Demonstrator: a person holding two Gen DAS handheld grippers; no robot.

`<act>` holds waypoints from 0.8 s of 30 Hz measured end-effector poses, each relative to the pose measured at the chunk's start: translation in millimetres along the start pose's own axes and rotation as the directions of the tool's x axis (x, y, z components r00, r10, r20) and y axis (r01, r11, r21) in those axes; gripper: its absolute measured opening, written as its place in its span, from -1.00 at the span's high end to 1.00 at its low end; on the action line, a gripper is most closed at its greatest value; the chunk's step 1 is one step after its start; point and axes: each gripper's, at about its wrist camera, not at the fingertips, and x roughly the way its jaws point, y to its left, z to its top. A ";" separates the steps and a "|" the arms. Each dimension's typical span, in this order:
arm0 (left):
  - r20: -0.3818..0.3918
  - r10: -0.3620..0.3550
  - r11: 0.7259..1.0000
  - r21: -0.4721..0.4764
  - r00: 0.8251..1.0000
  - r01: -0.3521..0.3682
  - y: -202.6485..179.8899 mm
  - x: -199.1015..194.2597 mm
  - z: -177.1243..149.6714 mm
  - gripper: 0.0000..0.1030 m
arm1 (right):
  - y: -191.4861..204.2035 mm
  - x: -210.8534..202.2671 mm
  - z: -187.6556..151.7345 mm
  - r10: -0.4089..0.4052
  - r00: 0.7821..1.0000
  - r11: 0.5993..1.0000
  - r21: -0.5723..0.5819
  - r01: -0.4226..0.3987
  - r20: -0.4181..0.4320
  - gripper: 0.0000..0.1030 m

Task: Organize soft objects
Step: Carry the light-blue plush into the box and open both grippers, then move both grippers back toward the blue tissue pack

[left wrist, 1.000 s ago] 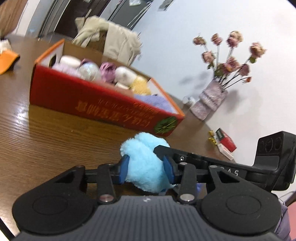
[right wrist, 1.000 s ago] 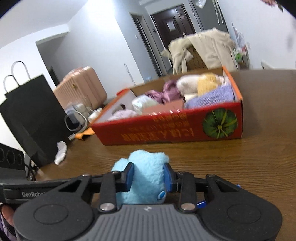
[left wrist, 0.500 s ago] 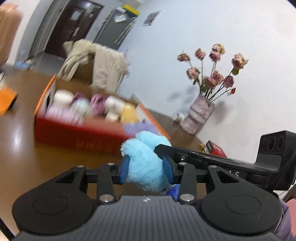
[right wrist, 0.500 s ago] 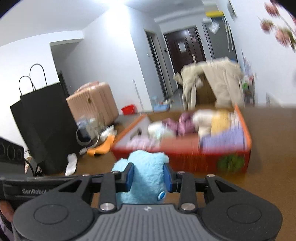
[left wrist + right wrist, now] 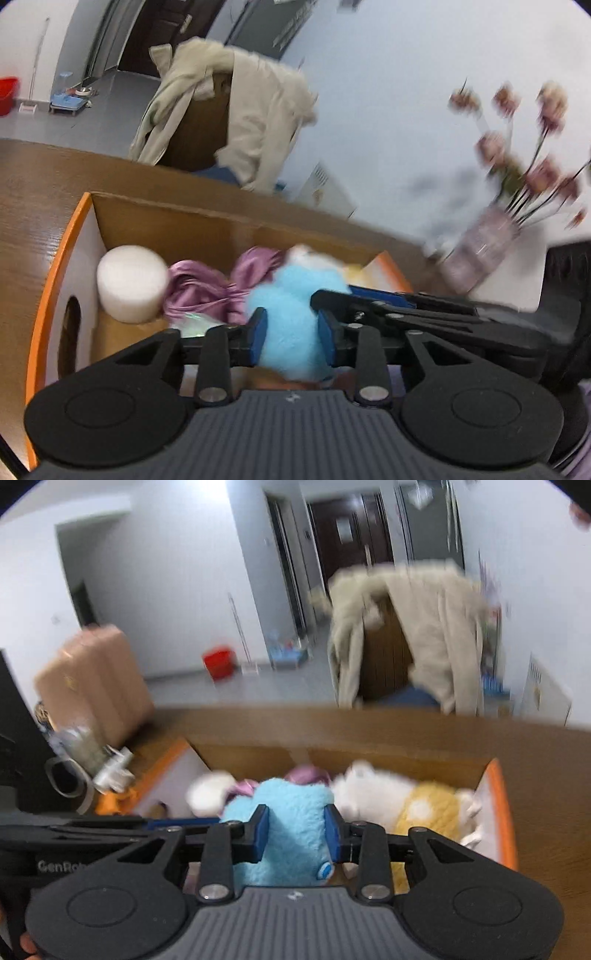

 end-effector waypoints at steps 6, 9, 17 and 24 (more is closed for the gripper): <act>-0.050 0.186 0.970 0.169 0.981 -0.175 -4.3 20.4 -15.5 0.68 | 4.4 37.5 -12.6 -0.017 0.990 0.998 -0.061 0.009 -0.137 0.48; -0.033 0.203 0.965 0.178 0.979 -0.194 -5.7 20.7 -16.9 0.67 | 2.8 41.3 -10.9 -0.007 0.989 0.999 -0.054 -0.001 -0.145 0.47; 0.052 0.136 0.976 0.167 0.989 -0.142 -18.5 -24.1 -14.3 0.31 | -9.7 7.8 -9.1 0.089 0.993 0.996 0.009 -0.088 -0.078 0.25; 0.174 0.166 0.957 0.211 0.971 -0.201 -46.4 -111.3 -14.3 0.22 | -6.1 -99.5 -7.0 0.035 0.997 0.996 -0.080 -0.030 0.069 0.25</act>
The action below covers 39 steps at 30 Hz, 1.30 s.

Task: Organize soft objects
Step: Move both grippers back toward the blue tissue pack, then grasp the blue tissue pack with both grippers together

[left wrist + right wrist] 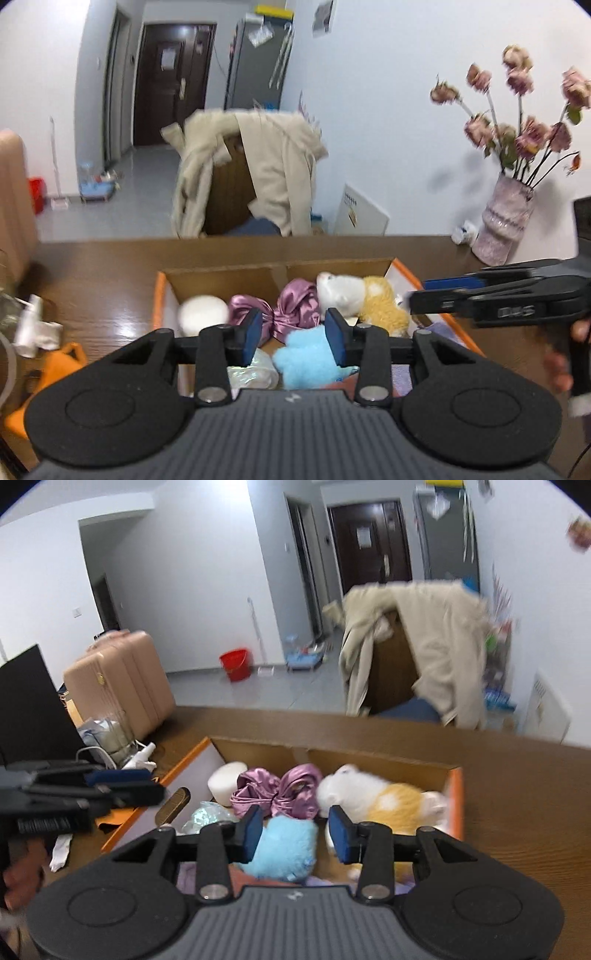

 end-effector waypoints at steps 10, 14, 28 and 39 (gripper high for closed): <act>0.094 0.038 0.999 0.021 0.995 -0.040 -41.3 -114.7 -63.0 -0.06 | 10.1 -137.3 -64.9 -0.059 0.994 0.992 -0.101 0.069 0.096 0.22; 0.111 0.030 0.999 0.011 0.993 -0.031 -67.9 -143.3 -100.7 -0.17 | 15.5 -165.7 -100.0 -0.055 0.990 0.993 -0.098 0.068 0.129 0.07; 0.101 0.008 0.995 -0.096 0.995 0.001 -140.1 -157.3 -227.2 -0.29 | 4.9 -192.5 -227.8 -0.008 0.997 0.999 -0.052 0.011 0.071 -0.07; -0.066 -0.170 0.960 -0.236 0.983 0.151 -162.2 -62.5 -211.6 0.23 | -30.6 -155.3 -221.8 0.022 0.999 1.000 0.012 -0.023 0.031 0.04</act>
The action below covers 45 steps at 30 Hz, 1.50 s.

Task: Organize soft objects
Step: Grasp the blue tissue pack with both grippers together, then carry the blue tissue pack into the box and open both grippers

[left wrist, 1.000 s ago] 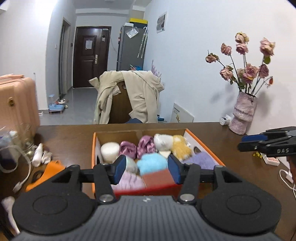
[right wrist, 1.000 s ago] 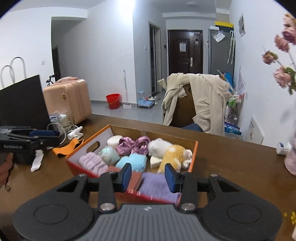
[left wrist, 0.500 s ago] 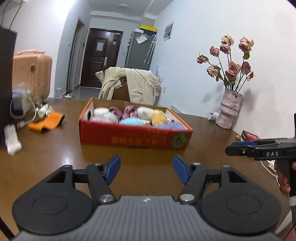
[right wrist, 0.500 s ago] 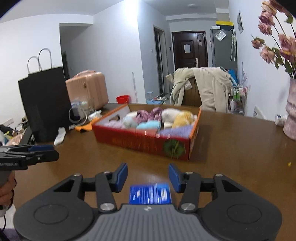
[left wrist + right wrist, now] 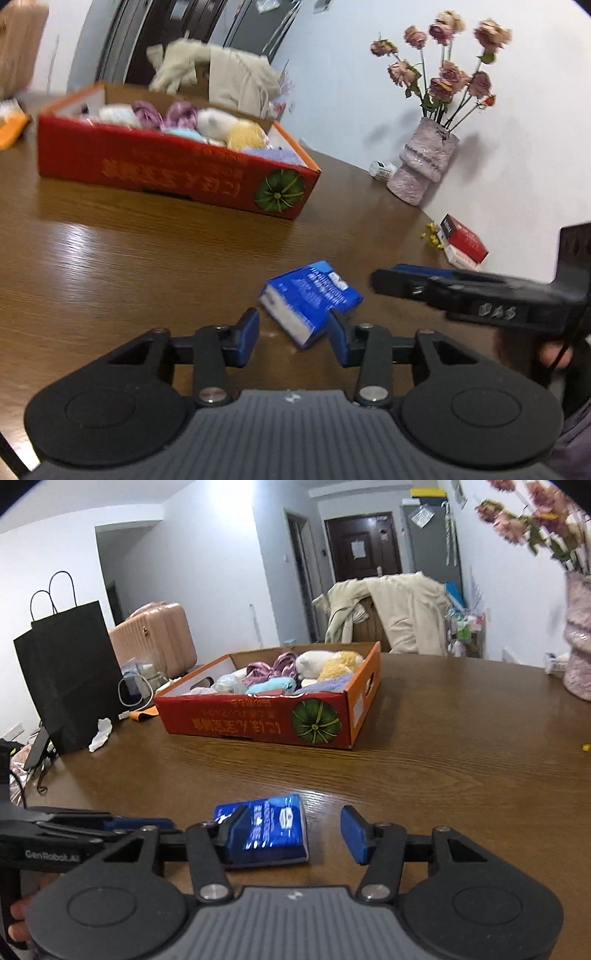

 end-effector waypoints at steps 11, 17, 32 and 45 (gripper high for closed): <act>-0.033 -0.020 0.998 -0.065 0.999 0.018 15.4 35.4 16.2 0.60 | -21.6 52.0 -0.5 0.116 0.993 0.983 0.148 -0.110 -0.032 0.60; -0.036 -0.038 0.992 -0.123 0.999 0.034 26.5 45.0 21.7 0.57 | -28.3 54.8 -5.4 0.130 0.991 0.970 0.210 -0.122 -0.028 0.60; -0.015 -0.053 0.994 -0.097 0.999 0.051 29.8 16.0 12.3 0.51 | 13.4 30.5 -20.3 0.067 0.997 0.970 0.236 -0.060 -0.025 0.65; 0.168 -0.128 0.989 -0.047 0.977 0.138 81.7 3.5 171.0 0.51 | 72.7 64.3 125.2 -0.031 0.985 0.999 0.045 0.024 0.168 0.65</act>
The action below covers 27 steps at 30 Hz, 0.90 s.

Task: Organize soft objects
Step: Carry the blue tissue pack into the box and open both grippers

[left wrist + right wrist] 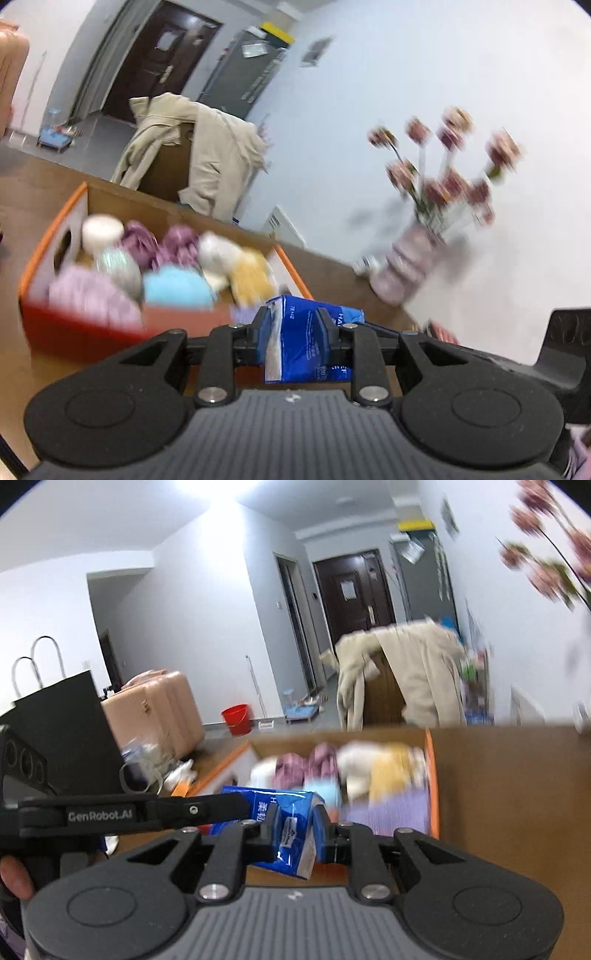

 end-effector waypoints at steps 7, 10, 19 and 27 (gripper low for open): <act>-0.068 0.114 0.982 -0.141 0.991 -0.123 88.7 72.8 54.6 0.49 | 8.6 151.7 72.1 -0.040 0.986 0.995 -0.093 0.025 -0.163 0.65; -0.156 0.238 0.957 -0.130 0.959 -0.259 116.1 95.5 51.8 0.49 | 10.6 221.2 71.2 -0.032 0.958 0.995 -0.098 0.004 -0.284 0.65; -0.080 0.423 0.901 0.138 0.903 -0.410 103.8 94.2 39.3 0.44 | 12.9 291.1 43.5 0.056 0.917 0.994 -0.068 -0.089 -0.396 0.73; -0.155 0.407 0.907 0.183 0.900 -0.379 104.1 98.4 28.7 0.45 | 4.8 296.2 39.2 0.066 0.901 0.995 -0.035 -0.089 -0.428 0.67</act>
